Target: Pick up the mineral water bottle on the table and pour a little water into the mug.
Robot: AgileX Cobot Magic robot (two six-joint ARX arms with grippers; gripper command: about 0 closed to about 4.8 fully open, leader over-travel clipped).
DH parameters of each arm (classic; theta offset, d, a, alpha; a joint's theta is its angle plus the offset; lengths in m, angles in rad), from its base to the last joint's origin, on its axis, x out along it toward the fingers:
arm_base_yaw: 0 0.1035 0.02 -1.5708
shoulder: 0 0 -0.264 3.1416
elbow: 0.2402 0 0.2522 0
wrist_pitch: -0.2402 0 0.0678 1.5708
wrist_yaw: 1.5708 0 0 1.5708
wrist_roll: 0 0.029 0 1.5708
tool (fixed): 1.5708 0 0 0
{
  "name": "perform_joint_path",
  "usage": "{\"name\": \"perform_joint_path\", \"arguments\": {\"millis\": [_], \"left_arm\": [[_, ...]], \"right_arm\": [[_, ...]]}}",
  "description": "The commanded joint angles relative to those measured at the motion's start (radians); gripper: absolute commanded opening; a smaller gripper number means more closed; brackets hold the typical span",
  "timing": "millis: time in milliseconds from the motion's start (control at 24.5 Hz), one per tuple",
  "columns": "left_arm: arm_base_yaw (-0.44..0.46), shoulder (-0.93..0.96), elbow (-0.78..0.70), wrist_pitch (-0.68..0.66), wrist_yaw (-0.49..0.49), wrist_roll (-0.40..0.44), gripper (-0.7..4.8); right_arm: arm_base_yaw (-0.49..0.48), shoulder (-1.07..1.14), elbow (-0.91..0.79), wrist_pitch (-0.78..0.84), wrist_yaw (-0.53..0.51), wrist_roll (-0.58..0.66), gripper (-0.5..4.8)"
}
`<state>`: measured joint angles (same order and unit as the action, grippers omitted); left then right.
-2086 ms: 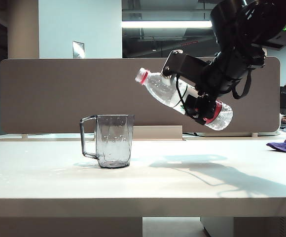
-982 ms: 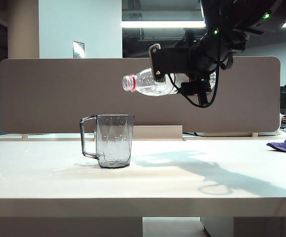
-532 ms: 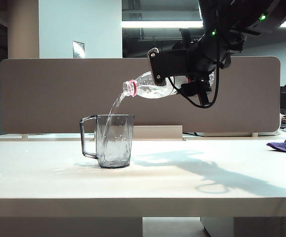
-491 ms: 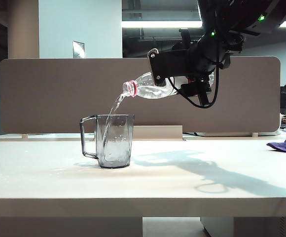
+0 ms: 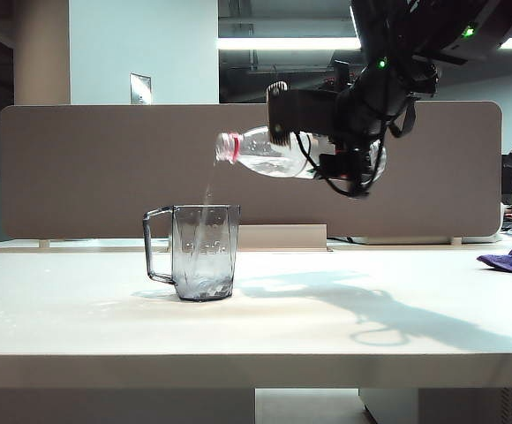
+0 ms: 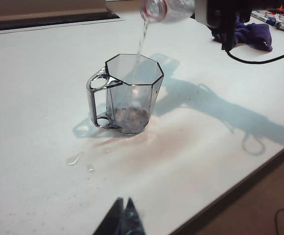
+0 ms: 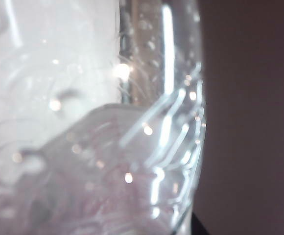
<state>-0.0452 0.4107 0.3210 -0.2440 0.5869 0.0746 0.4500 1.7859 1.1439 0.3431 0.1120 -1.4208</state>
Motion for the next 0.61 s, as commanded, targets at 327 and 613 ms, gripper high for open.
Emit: {"name": "perform_joint_path", "arguments": {"millis": [327, 613], "left_arm": [[0.0, -0.001, 0.003, 0.013, 0.0, 0.003, -0.05], [0.0, -0.001, 0.003, 0.013, 0.0, 0.003, -0.05]], "right_arm": [[0.001, -0.005, 0.005, 0.005, -0.125, 0.789, 2.61], [0.0, -0.005, -0.12, 0.202, -0.226, 1.197, 2.61]]}}
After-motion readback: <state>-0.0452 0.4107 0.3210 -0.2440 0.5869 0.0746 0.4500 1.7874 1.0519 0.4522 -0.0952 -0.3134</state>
